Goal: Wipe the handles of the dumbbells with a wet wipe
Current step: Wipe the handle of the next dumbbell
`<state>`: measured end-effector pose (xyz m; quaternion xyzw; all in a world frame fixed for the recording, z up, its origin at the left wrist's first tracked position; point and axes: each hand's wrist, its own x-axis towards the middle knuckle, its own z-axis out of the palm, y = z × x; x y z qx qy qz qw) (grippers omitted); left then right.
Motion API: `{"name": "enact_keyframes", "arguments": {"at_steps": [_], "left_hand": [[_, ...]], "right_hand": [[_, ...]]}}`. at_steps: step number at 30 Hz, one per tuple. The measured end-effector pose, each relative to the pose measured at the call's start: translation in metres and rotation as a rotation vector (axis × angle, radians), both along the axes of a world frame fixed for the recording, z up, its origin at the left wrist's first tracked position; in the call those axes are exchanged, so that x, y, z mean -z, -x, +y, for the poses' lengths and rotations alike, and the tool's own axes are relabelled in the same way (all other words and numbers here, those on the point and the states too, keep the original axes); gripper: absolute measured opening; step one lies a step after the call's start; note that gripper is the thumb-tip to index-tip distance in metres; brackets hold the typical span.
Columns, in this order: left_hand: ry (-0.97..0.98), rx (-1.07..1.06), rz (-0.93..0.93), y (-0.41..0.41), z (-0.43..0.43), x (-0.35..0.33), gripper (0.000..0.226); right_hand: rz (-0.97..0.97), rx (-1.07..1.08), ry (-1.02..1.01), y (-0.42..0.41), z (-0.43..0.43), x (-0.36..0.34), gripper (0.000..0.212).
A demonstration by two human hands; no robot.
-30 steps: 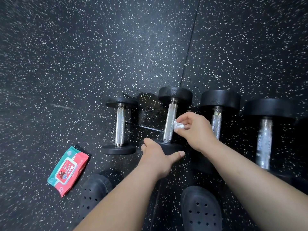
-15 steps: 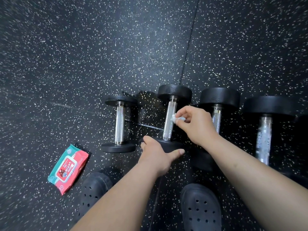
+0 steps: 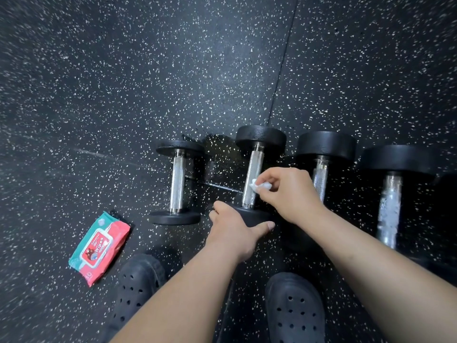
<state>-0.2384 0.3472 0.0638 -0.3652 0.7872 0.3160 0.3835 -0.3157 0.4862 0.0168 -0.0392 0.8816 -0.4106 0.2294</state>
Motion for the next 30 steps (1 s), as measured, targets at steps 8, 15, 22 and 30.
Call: {"name": "enact_keyframes", "arguments": {"at_steps": [8, 15, 22, 30], "left_hand": [[0.06, 0.031, 0.011, -0.003, 0.01, 0.0, 0.105], [0.113, 0.087, -0.006, -0.003, 0.011, 0.0, 0.105], [0.147, 0.098, -0.028, -0.003, 0.014, -0.001, 0.103], [0.21, 0.131, -0.03, -0.002, 0.02, -0.001, 0.111]], "right_hand": [[0.045, 0.027, 0.02, -0.005, 0.001, -0.002, 0.002], [0.167, 0.018, 0.096, 0.004, 0.0, 0.005, 0.012], [0.252, -0.241, 0.066, -0.004, 0.006, 0.009, 0.024], [0.352, -0.37, -0.042, -0.011, 0.0, 0.002, 0.021]]}}
